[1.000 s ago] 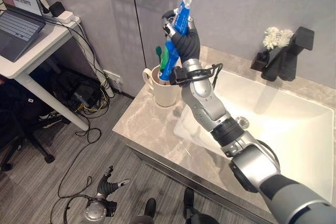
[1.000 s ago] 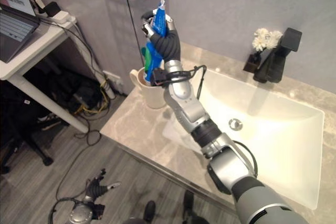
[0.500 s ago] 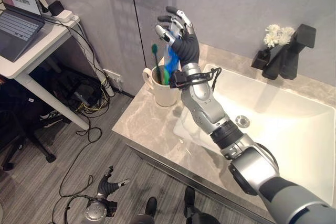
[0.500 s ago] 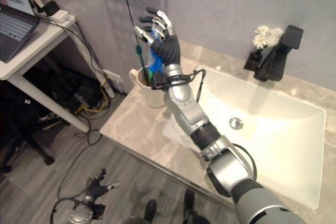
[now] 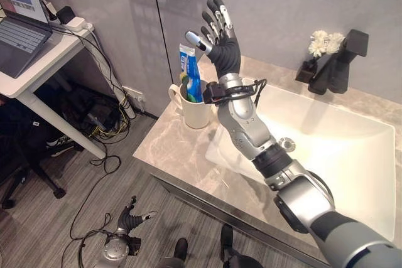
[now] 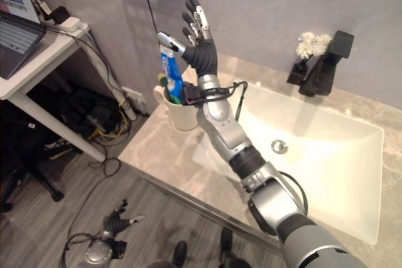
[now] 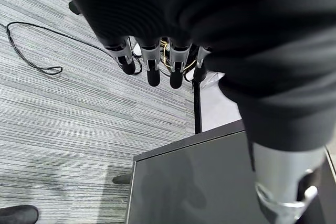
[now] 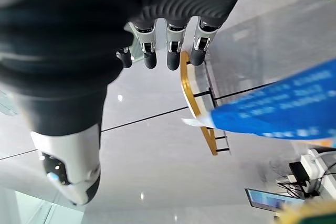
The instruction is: Put brush and paste in cup on sink, flatten towel.
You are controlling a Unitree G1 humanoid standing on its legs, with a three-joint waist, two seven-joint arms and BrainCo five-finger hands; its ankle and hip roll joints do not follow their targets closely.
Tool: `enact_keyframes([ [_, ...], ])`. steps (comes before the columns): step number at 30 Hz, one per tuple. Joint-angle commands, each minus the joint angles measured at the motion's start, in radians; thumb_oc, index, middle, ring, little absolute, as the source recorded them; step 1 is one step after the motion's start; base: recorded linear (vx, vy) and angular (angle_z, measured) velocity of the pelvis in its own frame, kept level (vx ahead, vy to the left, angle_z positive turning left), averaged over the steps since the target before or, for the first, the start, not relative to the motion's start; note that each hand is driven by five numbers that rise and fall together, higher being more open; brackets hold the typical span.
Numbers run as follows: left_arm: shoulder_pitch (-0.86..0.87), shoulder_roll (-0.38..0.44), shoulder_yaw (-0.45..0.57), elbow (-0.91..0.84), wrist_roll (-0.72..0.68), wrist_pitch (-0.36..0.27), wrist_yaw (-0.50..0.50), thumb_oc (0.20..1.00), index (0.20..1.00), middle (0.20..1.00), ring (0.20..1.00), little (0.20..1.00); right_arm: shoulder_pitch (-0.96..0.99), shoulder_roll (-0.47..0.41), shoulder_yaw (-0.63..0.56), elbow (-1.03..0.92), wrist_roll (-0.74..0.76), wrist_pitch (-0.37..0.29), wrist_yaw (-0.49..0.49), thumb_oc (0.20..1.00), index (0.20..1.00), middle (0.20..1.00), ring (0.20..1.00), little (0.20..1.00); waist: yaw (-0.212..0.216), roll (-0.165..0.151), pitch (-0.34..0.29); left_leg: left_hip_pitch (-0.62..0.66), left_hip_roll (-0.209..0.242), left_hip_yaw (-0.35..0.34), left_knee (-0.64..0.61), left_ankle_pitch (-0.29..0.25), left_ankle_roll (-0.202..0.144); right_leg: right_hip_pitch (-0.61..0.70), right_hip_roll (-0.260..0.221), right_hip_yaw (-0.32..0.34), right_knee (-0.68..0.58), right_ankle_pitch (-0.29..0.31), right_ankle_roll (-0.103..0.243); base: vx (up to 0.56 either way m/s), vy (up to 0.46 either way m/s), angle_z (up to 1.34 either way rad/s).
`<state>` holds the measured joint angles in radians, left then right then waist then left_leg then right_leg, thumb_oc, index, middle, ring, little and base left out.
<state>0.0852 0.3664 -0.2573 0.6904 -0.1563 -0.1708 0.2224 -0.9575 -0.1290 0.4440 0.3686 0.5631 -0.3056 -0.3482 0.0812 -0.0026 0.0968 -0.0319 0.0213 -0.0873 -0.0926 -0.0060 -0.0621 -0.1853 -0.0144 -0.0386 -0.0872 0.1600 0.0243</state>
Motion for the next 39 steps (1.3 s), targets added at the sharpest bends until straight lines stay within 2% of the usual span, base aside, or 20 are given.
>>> enact_keyframes([
  [1, -0.052, 0.009, -0.015, 0.054, 0.003, -0.033, 0.018, 1.0, 1.0, 1.0, 1.0, 1.0, -0.088, -0.002, -0.074, -0.064, -0.061, -0.077, -0.017, 1.0, 1.0, 1.0, 1.0, 1.0, -0.009, -0.011, -0.005, 0.059, -0.08, 0.09, 0.009, -0.06, 0.073, 0.081, -0.049, 0.08, 0.031, -0.089, 0.079, -0.02, 0.018, -0.07],
  [7, -0.089, 0.003, -0.019, 0.09, 0.024, -0.026, 0.026, 1.0, 1.0, 1.0, 1.0, 1.0, -0.099, -0.078, -0.083, -0.155, -0.18, -0.066, -0.054, 1.0, 1.0, 1.0, 1.0, 1.0, -0.043, -0.005, -0.021, 0.068, -0.089, 0.126, 0.013, -0.063, 0.078, 0.072, -0.049, 0.111, 0.035, -0.071, 0.087, -0.04, 0.041, -0.16],
  [11, -0.091, 0.001, 0.011, 0.095, 0.029, -0.027, 0.025, 1.0, 1.0, 1.0, 1.0, 1.0, -0.051, -0.247, -0.126, -0.305, -0.308, -0.046, -0.08, 1.0, 1.0, 1.0, 1.0, 1.0, -0.088, 0.004, -0.025, 0.068, -0.093, 0.155, 0.009, -0.06, 0.08, 0.053, -0.051, 0.136, 0.041, -0.051, 0.097, -0.07, 0.052, -0.22],
  [12, -0.091, 0.0, 0.01, 0.092, 0.034, -0.027, 0.022, 1.0, 1.0, 1.0, 1.0, 1.0, -0.025, -0.26, -0.14, -0.339, -0.318, -0.041, -0.08, 1.0, 1.0, 1.0, 1.0, 1.0, -0.094, 0.006, -0.028, 0.068, -0.094, 0.161, 0.008, -0.061, 0.081, 0.049, -0.051, 0.14, 0.041, -0.048, 0.098, -0.1, 0.057, -0.15],
  [13, -0.087, 0.001, 0.021, 0.089, 0.049, -0.026, 0.016, 1.0, 1.0, 1.0, 1.0, 1.0, 0.031, -0.322, -0.17, -0.378, -0.347, -0.041, -0.076, 1.0, 1.0, 1.0, 1.0, 1.0, -0.115, 0.009, -0.024, 0.066, -0.095, 0.172, 0.007, -0.057, 0.082, 0.04, -0.052, 0.148, 0.044, -0.04, 0.104, -0.09, 0.056, -0.16],
  [17, -0.07, -0.002, 0.035, 0.072, 0.082, -0.029, 0.009, 1.0, 1.0, 1.0, 1.0, 1.0, 0.204, -0.389, -0.264, -0.511, -0.38, -0.048, -0.05, 1.0, 1.0, 1.0, 1.0, 1.0, -0.149, 0.018, -0.023, 0.067, -0.101, 0.213, 0.005, -0.059, 0.09, 0.012, -0.052, 0.179, 0.052, -0.012, 0.126, -0.1, 0.062, -0.35],
  [20, -0.056, -0.006, 0.061, 0.056, 0.1, -0.037, 0.007, 1.0, 1.0, 1.0, 1.0, 1.0, 0.347, -0.443, -0.349, -0.593, -0.382, -0.069, -0.021, 1.0, 1.0, 1.0, 1.0, 1.0, -0.187, 0.019, -0.019, 0.066, -0.105, 0.279, 0.005, -0.064, 0.097, -0.025, -0.047, 0.222, 0.065, 0.019, 0.158, -0.13, 0.079, -0.67],
  [21, -0.052, -0.006, 0.076, 0.052, 0.099, -0.036, 0.005, 1.0, 1.0, 1.0, 1.0, 1.0, 0.406, -0.472, -0.394, -0.621, -0.382, -0.075, -0.015, 1.0, 1.0, 1.0, 1.0, 1.0, -0.213, 0.018, -0.016, 0.064, -0.103, 0.306, 0.005, -0.064, 0.097, -0.038, -0.046, 0.235, 0.066, 0.036, 0.169, -0.1, 0.074, -0.95],
  [23, -0.05, -0.003, 0.082, 0.05, 0.109, -0.038, 0.001, 1.0, 1.0, 1.0, 1.0, 1.0, 0.456, -0.499, -0.428, -0.636, -0.397, -0.074, -0.01, 1.0, 1.0, 1.0, 1.0, 1.0, -0.222, 0.018, -0.016, 0.064, -0.099, 0.329, 0.005, -0.065, 0.097, -0.045, -0.043, 0.242, 0.065, 0.044, 0.174, -0.06, 0.037, -0.63],
  [25, -0.048, -0.004, 0.09, 0.055, 0.121, -0.038, -0.006, 1.0, 1.0, 1.0, 1.0, 1.0, 0.538, -0.553, -0.507, -0.67, -0.447, -0.074, -0.021, 1.0, 1.0, 1.0, 1.0, 1.0, -0.255, 0.016, -0.014, 0.07, -0.096, 0.357, 0.005, -0.072, 0.097, -0.052, -0.039, 0.25, 0.057, 0.06, 0.185, -0.04, 0.017, -0.54],
  [26, -0.049, -0.004, 0.089, 0.055, 0.121, -0.038, -0.005, 1.0, 1.0, 1.0, 1.0, 1.0, 0.541, -0.553, -0.51, -0.673, -0.448, -0.073, -0.021, 1.0, 1.0, 1.0, 1.0, 1.0, -0.251, 0.013, -0.016, 0.067, -0.098, 0.36, 0.005, -0.068, 0.096, -0.055, -0.04, 0.253, 0.056, 0.065, 0.184, -0.04, 0.028, -0.43],
  [29, -0.059, -0.013, 0.104, 0.074, 0.141, -0.034, -0.017, 1.0, 1.0, 1.0, 1.0, 1.0, 0.719, -0.572, -0.701, -0.709, -0.504, -0.077, -0.058, 1.0, 1.0, 1.0, 1.0, 1.0, -0.312, 0.008, -0.022, 0.068, -0.084, 0.431, 0.005, -0.082, 0.093, -0.078, -0.029, 0.249, 0.035, 0.094, 0.206, -0.06, 0.01, -0.38],
  [30, -0.06, -0.011, 0.103, 0.075, 0.141, -0.035, -0.017, 1.0, 1.0, 1.0, 1.0, 1.0, 0.722, -0.57, -0.703, -0.712, -0.504, -0.076, -0.058, 1.0, 1.0, 1.0, 1.0, 1.0, -0.308, 0.003, -0.025, 0.063, -0.087, 0.436, 0.005, -0.075, 0.091, -0.084, -0.03, 0.254, 0.036, 0.099, 0.204, -0.09, -0.033, -0.53],
  [31, -0.076, -0.012, 0.105, 0.076, 0.138, -0.027, -0.01, 1.0, 1.0, 1.0, 1.0, 1.0, 0.764, -0.56, -0.752, -0.702, -0.538, -0.068, -0.099, 1.0, 1.0, 1.0, 1.0, 1.0, -0.321, 0.005, -0.006, 0.064, -0.063, 0.465, 0.005, -0.068, 0.092, -0.1, -0.02, 0.159, 0.106, 0.06, 0.193, -0.08, -0.048, -0.92],
  [32, -0.077, -0.011, 0.103, 0.076, 0.138, -0.027, -0.01, 1.0, 1.0, 1.0, 1.0, 1.0, 0.766, -0.558, -0.754, -0.704, -0.539, -0.067, -0.099, 1.0, 1.0, 1.0, 1.0, 1.0, -0.322, 0.004, -0.006, 0.064, -0.063, 0.463, 0.005, -0.068, 0.091, -0.102, -0.02, 0.157, 0.113, 0.056, 0.192, -0.17, -0.036, -0.9],
  [33, -0.085, -0.011, 0.1, 0.077, 0.142, -0.018, -0.014, 1.0, 1.0, 1.0, 1.0, 1.0, 0.832, -0.552, -0.819, -0.671, -0.531, -0.063, -0.118, 1.0, 1.0, 1.0, 1.0, 1.0, -0.328, 0.009, 0.005, 0.055, -0.041, 0.486, 0.005, -0.05, 0.088, -0.081, -0.013, 0.041, 0.198, -0.044, 0.15, -0.1, -0.007, -0.79],
  [34, -0.085, -0.01, 0.097, 0.077, 0.142, -0.018, -0.014, 1.0, 1.0, 1.0, 1.0, 1.0, 0.836, -0.552, -0.822, -0.673, -0.53, -0.063, -0.117, 1.0, 1.0, 1.0, 1.0, 1.0, -0.328, 0.008, 0.005, 0.056, -0.041, 0.483, 0.005, -0.05, 0.088, -0.083, -0.014, 0.038, 0.207, -0.051, 0.149, -0.13, -0.011, -0.47],
  [36, -0.085, -0.017, 0.097, 0.075, 0.144, -0.008, -0.024, 1.0, 1.0, 1.0, 1.0, 1.0, 0.894, -0.527, -0.883, -0.638, -0.519, -0.061, -0.141, 1.0, 1.0, 1.0, 1.0, 1.0, -0.335, 0.011, -0.001, 0.051, -0.026, 0.499, 0.005, -0.039, 0.088, -0.059, 0.001, 0.007, 0.282, -0.126, 0.122, -0.04, -0.045, -0.37],
  [38, -0.098, -0.018, 0.103, 0.065, 0.131, 0.006, -0.024, 1.0, 1.0, 1.0, 1.0, 1.0, 0.962, -0.449, -0.981, -0.536, -0.466, -0.065, -0.207, 1.0, 1.0, 1.0, 1.0, 1.0, -0.324, 0.019, -0.021, 0.039, -0.009, 0.509, 0.006, -0.028, 0.091, -0.025, 0.028, -0.011, 0.394, -0.224, 0.1, -0.01, -0.114, -0.46],
  [39, -0.099, -0.017, 0.101, 0.065, 0.13, 0.006, -0.024, 1.0, 1.0, 1.0, 1.0, 1.0, 0.965, -0.447, -0.983, -0.536, -0.465, -0.066, -0.207, 1.0, 1.0, 1.0, 1.0, 1.0, -0.322, 0.017, -0.022, 0.04, -0.01, 0.509, 0.006, -0.028, 0.091, -0.025, 0.027, -0.011, 0.395, -0.226, 0.1, 0.04, -0.099, -0.25],
])
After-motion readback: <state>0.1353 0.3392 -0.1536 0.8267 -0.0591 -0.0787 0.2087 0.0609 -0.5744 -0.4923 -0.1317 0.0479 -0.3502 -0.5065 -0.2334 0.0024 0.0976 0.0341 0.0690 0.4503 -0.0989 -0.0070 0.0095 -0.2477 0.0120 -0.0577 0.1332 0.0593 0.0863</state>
